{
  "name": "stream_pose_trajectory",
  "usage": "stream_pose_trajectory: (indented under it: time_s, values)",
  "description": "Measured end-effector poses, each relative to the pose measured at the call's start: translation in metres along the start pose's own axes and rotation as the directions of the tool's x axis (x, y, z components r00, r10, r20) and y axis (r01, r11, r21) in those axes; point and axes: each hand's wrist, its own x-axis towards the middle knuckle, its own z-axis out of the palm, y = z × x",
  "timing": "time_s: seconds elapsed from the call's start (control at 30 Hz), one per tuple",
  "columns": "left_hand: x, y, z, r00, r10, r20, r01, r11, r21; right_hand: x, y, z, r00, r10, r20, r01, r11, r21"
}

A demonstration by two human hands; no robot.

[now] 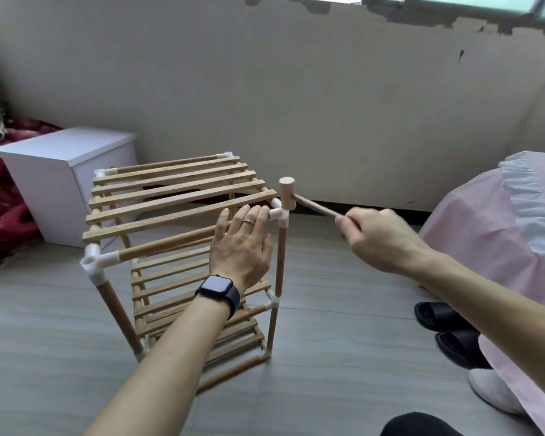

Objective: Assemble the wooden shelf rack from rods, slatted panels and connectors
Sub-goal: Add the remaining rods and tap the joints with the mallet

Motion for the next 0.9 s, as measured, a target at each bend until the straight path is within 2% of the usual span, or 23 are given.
stream_pose_trajectory:
  time_s: [0.07,0.1,0.13,0.23,0.27,0.43,0.5,0.57,0.63,0.77,0.83,0.9]
  values:
    - [0.001,0.000,0.001,1.000,0.002,-0.006,-0.002,1.000,0.001,0.001,0.000,-0.002,0.971,-0.018,-0.236,0.073,0.972,0.225]
    - [0.001,0.000,0.000,1.000,0.003,-0.004,-0.003,1.000,0.001,0.001,0.001,0.001,0.956,-0.013,-0.292,0.100,0.953,0.287]
    - [0.001,0.000,0.000,1.000,0.003,0.004,-0.003,1.000,-0.006,0.000,0.000,0.002,0.965,-0.023,-0.261,0.100,0.954,0.284]
    - [0.000,0.000,0.000,1.000,-0.001,-0.001,0.001,0.999,-0.037,-0.001,0.003,0.016,1.000,-0.020,0.023,0.018,0.997,0.069]
    - [0.000,0.000,0.000,1.000,-0.002,0.002,0.002,0.999,-0.053,-0.002,0.005,0.019,0.999,0.002,0.051,-0.006,0.997,0.080]
    - [0.004,0.003,-0.006,0.998,-0.066,-0.024,0.061,0.982,-0.179,0.002,0.005,0.029,0.997,0.005,-0.079,0.018,0.955,0.297]
    - [0.004,0.003,-0.012,0.992,-0.117,-0.043,0.102,0.962,-0.255,0.004,-0.001,0.029,0.993,0.046,-0.106,0.020,0.836,0.548]
    - [0.004,-0.002,-0.020,0.980,-0.190,-0.049,0.163,0.926,-0.341,0.009,-0.010,0.025,0.991,0.083,-0.107,0.034,0.612,0.790]
    - [0.001,-0.016,-0.028,0.966,-0.254,-0.039,0.214,0.880,-0.425,0.015,-0.022,0.016,0.984,0.127,-0.122,0.060,0.409,0.911]
    - [-0.006,-0.066,-0.049,0.962,-0.269,0.048,0.252,0.808,-0.533,0.024,-0.049,0.003,0.965,0.157,-0.209,0.174,0.214,0.961]
    - [-0.016,-0.087,-0.057,0.975,-0.212,0.062,0.216,0.860,-0.463,0.029,-0.064,-0.002,0.955,0.161,-0.247,0.225,0.143,0.964]
    - [-0.031,-0.099,-0.059,0.989,-0.134,0.066,0.148,0.942,-0.300,0.035,-0.085,-0.004,0.933,0.155,-0.325,0.290,0.211,0.933]
